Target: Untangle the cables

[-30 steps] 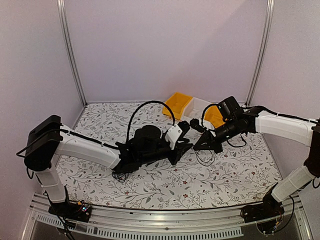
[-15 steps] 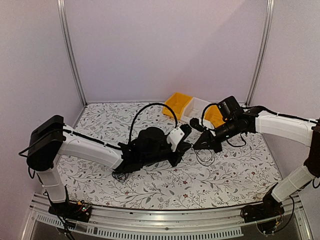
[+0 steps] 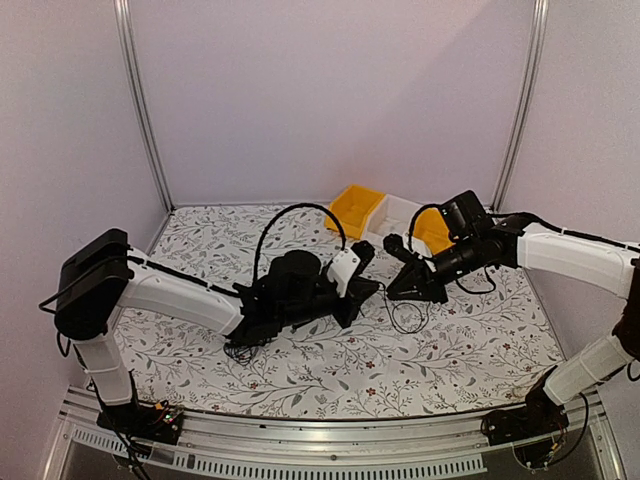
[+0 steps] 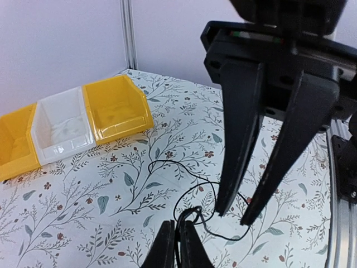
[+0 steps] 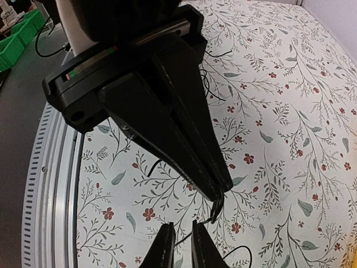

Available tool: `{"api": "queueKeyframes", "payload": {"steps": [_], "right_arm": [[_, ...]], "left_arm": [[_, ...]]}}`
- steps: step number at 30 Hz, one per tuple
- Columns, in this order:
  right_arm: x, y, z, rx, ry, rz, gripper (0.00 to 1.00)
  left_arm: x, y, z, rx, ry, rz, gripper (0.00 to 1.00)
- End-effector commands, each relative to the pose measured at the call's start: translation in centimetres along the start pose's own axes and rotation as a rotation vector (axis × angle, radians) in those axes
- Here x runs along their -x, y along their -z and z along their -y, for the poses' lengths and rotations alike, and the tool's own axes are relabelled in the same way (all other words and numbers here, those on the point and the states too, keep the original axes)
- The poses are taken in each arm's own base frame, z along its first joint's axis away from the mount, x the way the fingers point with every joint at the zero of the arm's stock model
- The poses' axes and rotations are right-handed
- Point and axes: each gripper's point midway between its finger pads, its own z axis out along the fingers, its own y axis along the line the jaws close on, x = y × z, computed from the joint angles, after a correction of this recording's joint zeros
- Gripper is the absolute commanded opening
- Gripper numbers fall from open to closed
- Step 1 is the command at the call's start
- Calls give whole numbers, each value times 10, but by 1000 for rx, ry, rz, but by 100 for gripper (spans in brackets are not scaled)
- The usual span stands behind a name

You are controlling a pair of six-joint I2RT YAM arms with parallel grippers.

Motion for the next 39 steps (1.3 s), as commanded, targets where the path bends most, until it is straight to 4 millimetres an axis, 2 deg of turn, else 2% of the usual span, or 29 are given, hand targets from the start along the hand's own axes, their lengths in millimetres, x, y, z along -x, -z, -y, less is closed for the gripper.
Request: {"api": "queueKeyframes", "payload": {"steps": [1, 4, 8, 14, 18, 23, 31, 39], "right_arm": [[5, 6, -15, 60, -5, 32, 16], [2, 3, -15, 78, -15, 22, 21], [-1, 0, -14, 84, -30, 12, 21], [2, 14, 8, -7, -29, 22, 19], [-3, 13, 13, -24, -32, 5, 19], [-1, 14, 14, -34, -28, 14, 20], [-5, 9, 3, 44, -43, 13, 25], [-4, 7, -3, 89, -43, 21, 18]], "left_arm": [[-2, 1, 13, -141, -35, 19, 0], [-3, 1, 20, -180, -46, 18, 0], [-2, 3, 22, -193, -48, 25, 0], [-4, 4, 26, -214, -59, 22, 0], [-4, 5, 29, -224, -68, 22, 0], [-5, 4, 29, -226, -70, 18, 0], [-3, 5, 30, -231, -70, 24, 0], [-3, 4, 32, -240, -71, 27, 0]]}}
